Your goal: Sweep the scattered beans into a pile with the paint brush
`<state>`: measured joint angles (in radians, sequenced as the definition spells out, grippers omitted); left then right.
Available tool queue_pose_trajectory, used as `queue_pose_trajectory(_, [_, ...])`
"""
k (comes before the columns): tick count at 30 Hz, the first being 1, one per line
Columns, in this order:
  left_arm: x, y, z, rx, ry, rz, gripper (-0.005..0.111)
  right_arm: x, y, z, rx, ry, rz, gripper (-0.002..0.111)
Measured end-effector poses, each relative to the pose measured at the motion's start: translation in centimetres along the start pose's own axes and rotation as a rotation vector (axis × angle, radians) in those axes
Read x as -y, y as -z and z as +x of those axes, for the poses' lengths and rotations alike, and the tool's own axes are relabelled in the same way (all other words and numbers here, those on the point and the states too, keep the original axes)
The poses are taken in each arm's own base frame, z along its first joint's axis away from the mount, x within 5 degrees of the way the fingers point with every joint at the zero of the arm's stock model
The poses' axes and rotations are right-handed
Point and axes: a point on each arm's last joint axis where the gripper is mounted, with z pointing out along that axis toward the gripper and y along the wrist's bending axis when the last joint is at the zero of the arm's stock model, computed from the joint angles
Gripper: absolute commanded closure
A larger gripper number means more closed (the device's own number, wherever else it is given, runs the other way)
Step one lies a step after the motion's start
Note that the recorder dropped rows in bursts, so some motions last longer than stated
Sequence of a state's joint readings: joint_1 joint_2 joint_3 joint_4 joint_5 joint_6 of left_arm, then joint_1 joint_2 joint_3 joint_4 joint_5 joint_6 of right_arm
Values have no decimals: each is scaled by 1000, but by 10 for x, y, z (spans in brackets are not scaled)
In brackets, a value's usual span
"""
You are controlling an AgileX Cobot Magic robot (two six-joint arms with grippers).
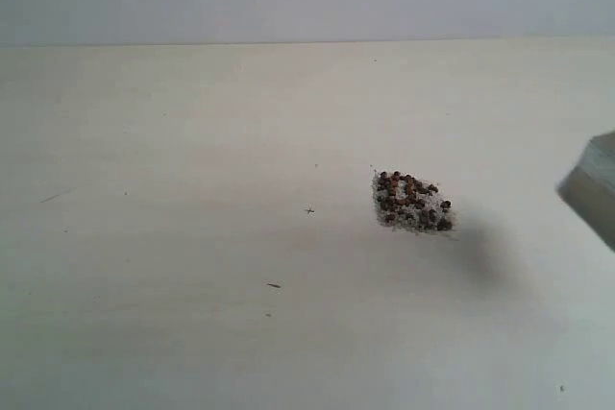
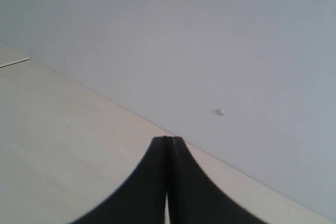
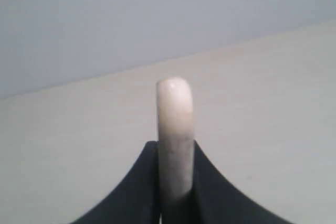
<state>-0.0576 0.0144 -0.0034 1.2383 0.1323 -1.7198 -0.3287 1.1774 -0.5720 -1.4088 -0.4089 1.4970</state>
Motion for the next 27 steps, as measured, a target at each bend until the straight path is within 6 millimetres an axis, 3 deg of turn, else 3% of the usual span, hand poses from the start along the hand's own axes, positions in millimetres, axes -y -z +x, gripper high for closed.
queue_pose_trajectory(4, [0,0,0,0,0,0,107,6,-8,-13,-49,38,41,108])
queue_pose_trajectory(12, [0,0,0,0,0,2,107,-8,-41,-39,-147,-91,-245,108])
queue_pose_trajectory(19, [0,0,0,-1,0,4,107,-3,-74,-24,-273,-101,-389,108])
queue_pose_trajectory(22, [0,0,0,-1,0,4,107,4,-79,-24,-254,-29,-331,108])
queue_pose_trajectory(27, [0,0,0,-1,0,4,107,27,-64,-30,-146,83,29,108])
